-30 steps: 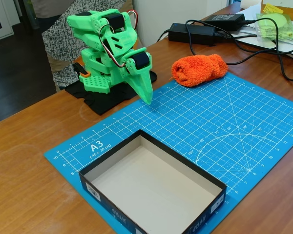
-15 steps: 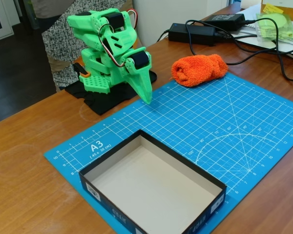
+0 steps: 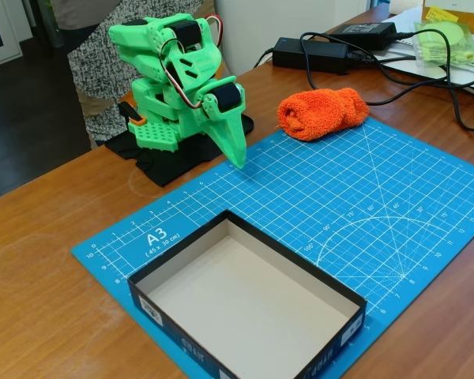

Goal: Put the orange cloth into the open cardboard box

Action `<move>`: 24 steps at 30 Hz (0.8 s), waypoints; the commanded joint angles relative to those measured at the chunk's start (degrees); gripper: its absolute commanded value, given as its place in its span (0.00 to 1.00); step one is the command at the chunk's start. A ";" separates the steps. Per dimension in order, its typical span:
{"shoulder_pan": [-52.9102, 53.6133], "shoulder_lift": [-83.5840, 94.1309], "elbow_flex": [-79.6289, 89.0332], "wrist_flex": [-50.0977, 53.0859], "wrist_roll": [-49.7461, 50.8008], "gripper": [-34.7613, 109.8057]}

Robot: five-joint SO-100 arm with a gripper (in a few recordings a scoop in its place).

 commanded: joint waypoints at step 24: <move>0.26 0.70 -6.24 3.52 -7.12 0.24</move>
